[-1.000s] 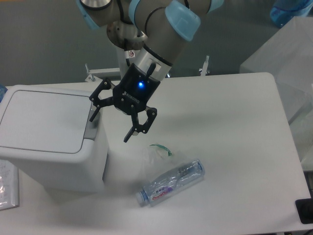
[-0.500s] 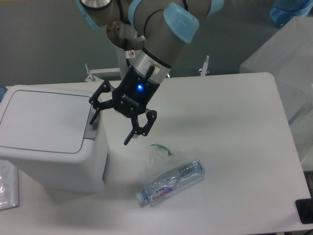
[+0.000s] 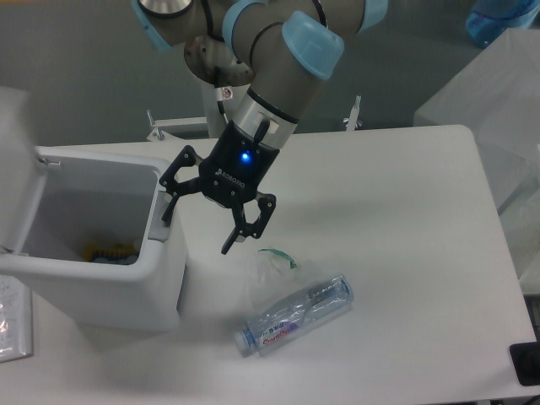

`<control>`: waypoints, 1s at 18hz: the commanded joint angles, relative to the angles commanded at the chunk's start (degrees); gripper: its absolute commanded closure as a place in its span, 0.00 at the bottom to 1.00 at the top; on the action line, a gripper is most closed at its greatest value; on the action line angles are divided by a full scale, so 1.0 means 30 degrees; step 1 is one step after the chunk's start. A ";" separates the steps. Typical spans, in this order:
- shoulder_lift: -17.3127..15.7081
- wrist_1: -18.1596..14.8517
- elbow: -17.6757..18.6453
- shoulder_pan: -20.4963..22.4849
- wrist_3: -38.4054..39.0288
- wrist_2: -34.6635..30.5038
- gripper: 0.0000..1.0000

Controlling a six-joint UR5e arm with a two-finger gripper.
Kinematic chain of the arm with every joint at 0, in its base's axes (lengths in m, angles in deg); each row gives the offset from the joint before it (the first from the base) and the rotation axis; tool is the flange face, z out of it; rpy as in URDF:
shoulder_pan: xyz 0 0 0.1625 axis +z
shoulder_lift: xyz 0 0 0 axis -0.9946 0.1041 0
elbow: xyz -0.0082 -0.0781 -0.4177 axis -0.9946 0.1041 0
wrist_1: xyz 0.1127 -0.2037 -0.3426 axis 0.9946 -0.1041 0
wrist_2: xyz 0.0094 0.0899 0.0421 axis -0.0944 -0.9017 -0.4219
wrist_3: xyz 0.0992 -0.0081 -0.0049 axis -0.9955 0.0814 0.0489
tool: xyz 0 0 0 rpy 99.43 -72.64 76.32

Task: Open the trash can
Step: 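Lift the gripper away from the opened trash can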

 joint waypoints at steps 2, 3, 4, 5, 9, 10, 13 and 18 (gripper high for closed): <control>-0.0029 0.0000 -0.0029 0.0000 0.0029 0.0000 0.00; -0.0087 0.0000 -0.0087 0.0000 0.0029 0.0000 0.00; -0.0175 0.0000 -0.0146 0.0000 0.0029 0.0000 0.00; -0.0205 0.0000 -0.0321 0.0000 0.0029 0.0000 0.00; -0.0235 0.0000 -0.1374 0.0495 0.0000 0.0029 0.00; -0.0234 0.0000 -0.1609 0.0933 -0.0029 0.0058 0.00; -0.0176 0.0116 -0.2429 0.1990 -0.0351 -0.0174 0.00; -0.0089 -0.0057 -0.3106 0.4711 -0.3389 -0.4653 0.00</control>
